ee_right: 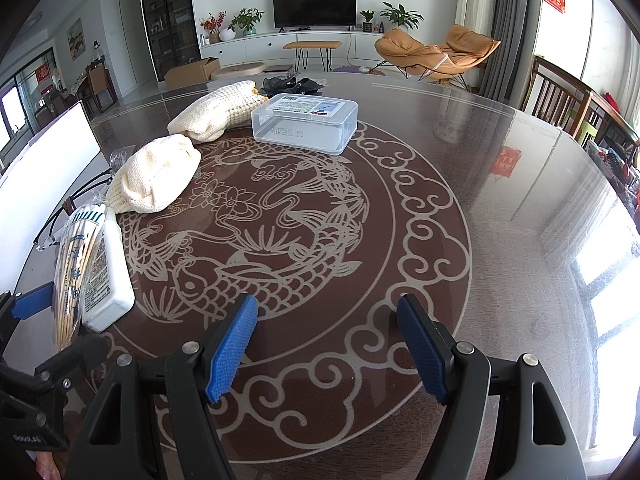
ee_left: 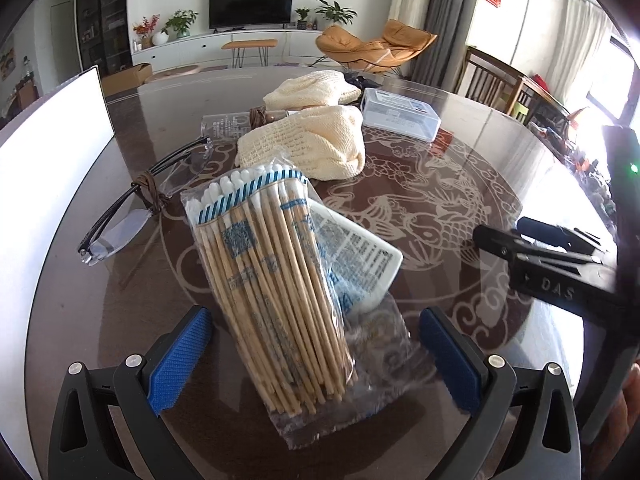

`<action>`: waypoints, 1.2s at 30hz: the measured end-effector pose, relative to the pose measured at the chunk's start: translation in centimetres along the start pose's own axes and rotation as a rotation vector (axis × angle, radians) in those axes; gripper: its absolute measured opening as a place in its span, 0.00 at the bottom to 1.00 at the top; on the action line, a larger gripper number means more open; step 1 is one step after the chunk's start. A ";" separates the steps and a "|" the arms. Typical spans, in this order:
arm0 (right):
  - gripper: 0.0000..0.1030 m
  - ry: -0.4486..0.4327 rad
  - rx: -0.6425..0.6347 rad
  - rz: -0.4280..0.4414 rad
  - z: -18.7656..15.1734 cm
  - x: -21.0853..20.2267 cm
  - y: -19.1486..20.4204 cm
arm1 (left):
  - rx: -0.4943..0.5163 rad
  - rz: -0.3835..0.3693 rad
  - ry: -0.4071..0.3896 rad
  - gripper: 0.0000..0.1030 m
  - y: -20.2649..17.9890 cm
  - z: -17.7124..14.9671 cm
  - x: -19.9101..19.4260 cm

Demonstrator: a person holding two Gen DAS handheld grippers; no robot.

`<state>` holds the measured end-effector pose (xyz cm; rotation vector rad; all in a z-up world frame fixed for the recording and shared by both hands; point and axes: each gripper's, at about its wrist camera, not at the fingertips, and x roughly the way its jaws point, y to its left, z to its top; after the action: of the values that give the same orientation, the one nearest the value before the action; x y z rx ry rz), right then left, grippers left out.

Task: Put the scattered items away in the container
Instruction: 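Hold the cotton swab pack in the left tool and lift it, then grasp the white lotion bottle with the right tool while the left holds the swabs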

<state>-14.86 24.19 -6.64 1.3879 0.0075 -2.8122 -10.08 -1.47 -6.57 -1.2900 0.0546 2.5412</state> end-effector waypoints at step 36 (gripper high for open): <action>0.72 0.000 0.000 0.000 0.0 0.0 0.0 | -0.144 0.023 0.045 0.38 6.3 0.0 -3.3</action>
<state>-14.85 24.19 -6.66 1.3879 0.0076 -2.8122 -9.97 -8.29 -4.49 -1.4074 -0.1062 2.5764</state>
